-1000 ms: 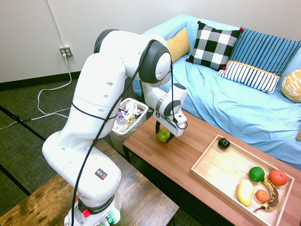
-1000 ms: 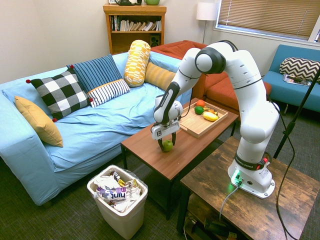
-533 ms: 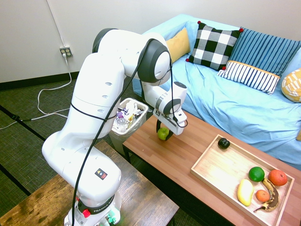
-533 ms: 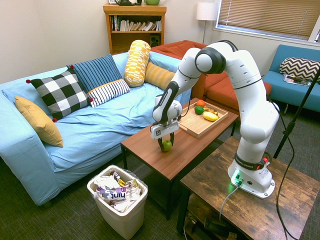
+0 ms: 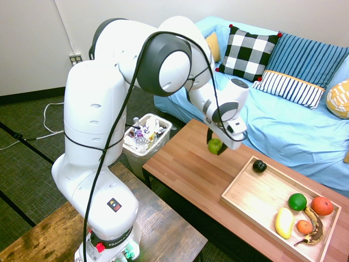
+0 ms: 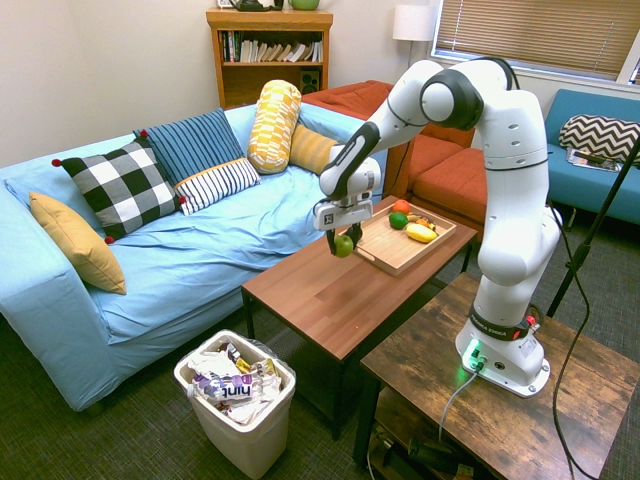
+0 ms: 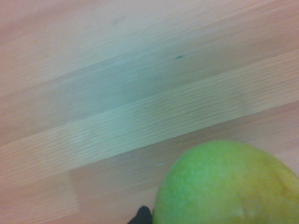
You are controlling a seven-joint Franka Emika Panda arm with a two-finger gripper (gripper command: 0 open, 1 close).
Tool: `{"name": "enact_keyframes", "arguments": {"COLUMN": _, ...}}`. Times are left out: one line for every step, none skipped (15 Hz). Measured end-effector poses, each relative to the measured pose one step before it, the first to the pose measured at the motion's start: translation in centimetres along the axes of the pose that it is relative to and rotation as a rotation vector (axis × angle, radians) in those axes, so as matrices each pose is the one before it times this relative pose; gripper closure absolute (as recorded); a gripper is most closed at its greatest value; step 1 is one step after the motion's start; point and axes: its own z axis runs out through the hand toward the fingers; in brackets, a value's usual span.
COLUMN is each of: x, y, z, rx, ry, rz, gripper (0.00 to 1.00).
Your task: Put the apple in the tray
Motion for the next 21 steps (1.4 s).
{"name": "enact_keyframes", "arguments": {"x": 2.292, "y": 1.704, "z": -0.977, "rx": 0.00862, "ry": 0.00434, "rz": 0.02986, "gripper": 1.00}}
{"name": "enact_keyframes", "arguments": {"x": 2.140, "y": 1.607, "z": -0.668, "rx": 0.00353, "ry": 0.00097, "rz": 0.02638, "gripper": 1.00}}
{"name": "enact_keyframes", "arguments": {"x": 2.112, "y": 1.567, "z": -0.377, "rx": 0.00016, "ry": -0.00077, "rz": 0.02564, "gripper": 1.00}}
{"name": "enact_keyframes", "arguments": {"x": 1.906, "y": 1.409, "z": -0.202, "rx": 0.00000, "ry": -0.00205, "rz": 0.02564, "gripper": 1.00}}
{"name": "enact_keyframes", "arguments": {"x": 1.754, "y": 1.218, "z": 0.006, "rx": -0.00155, "ry": -0.00532, "rz": 0.02212, "gripper": 1.00}}
{"name": "enact_keyframes", "arguments": {"x": 1.647, "y": 0.969, "z": 0.102, "rx": -0.00104, "ry": -0.00603, "rz": 0.02106, "gripper": 1.00}}
{"name": "enact_keyframes", "arguments": {"x": 1.626, "y": 0.629, "z": 0.159, "rx": 0.00005, "ry": -0.00485, "rz": 0.01812, "gripper": 1.00}}
{"name": "enact_keyframes", "arguments": {"x": 1.699, "y": 0.489, "z": 0.261, "rx": -0.00256, "ry": -0.00313, "rz": 0.01636, "gripper": 1.00}}
{"name": "enact_keyframes", "arguments": {"x": 1.600, "y": 0.388, "z": 0.409, "rx": -0.00308, "ry": -0.00564, "rz": 0.01382, "gripper": 1.00}}
{"name": "enact_keyframes", "arguments": {"x": 1.512, "y": 0.249, "z": 0.546, "rx": -0.00310, "ry": -0.00670, "rz": 0.01198, "gripper": 1.00}}
{"name": "enact_keyframes", "arguments": {"x": 1.329, "y": 0.116, "z": 0.538, "rx": -0.00161, "ry": -0.00636, "rz": 0.00893, "gripper": 1.00}}
{"name": "enact_keyframes", "arguments": {"x": 1.222, "y": -0.008, "z": 0.487, "rx": -0.00086, "ry": -0.00623, "rz": 0.00775, "gripper": 1.00}}
{"name": "enact_keyframes", "arguments": {"x": 1.072, "y": -0.052, "z": 0.532, "rx": -0.00592, "ry": -0.00893, "rz": 0.00650, "gripper": 1.00}}
{"name": "enact_keyframes", "arguments": {"x": 0.964, "y": -0.073, "z": 0.537, "rx": -0.00673, "ry": -0.00639, "rz": 0.00714, "gripper": 1.00}}
{"name": "enact_keyframes", "arguments": {"x": 0.840, "y": -0.140, "z": 0.565, "rx": -0.00750, "ry": -0.00404, "rz": 0.00447, "gripper": 1.00}}
{"name": "enact_keyframes", "arguments": {"x": 0.720, "y": -0.164, "z": 0.675, "rx": -0.00878, "ry": -0.00664, "rz": 0.00216, "gripper": 1.00}}
{"name": "enact_keyframes", "arguments": {"x": 0.575, "y": -0.211, "z": 0.768, "rx": -0.00722, "ry": -0.00598, "rz": 0.00072, "gripper": 1.00}}
{"name": "enact_keyframes", "arguments": {"x": 0.456, "y": -0.225, "z": 0.891, "rx": -0.00707, "ry": -0.00440, "rz": 0.00008, "gripper": 1.00}}
{"name": "enact_keyframes", "arguments": {"x": 0.336, "y": -0.326, "z": 0.979, "rx": -0.00585, "ry": -0.00499, "rz": 0.00113, "gripper": 1.00}}
{"name": "enact_keyframes", "arguments": {"x": 0.269, "y": -0.317, "z": 0.809, "rx": -0.00441, "ry": -0.00400, "rz": 0.00085, "gripper": 1.00}}
{"name": "enact_keyframes", "arguments": {"x": 0.237, "y": -0.270, "z": 0.688, "rx": -0.00442, "ry": -0.00247, "rz": 0.00010, "gripper": 1.00}}
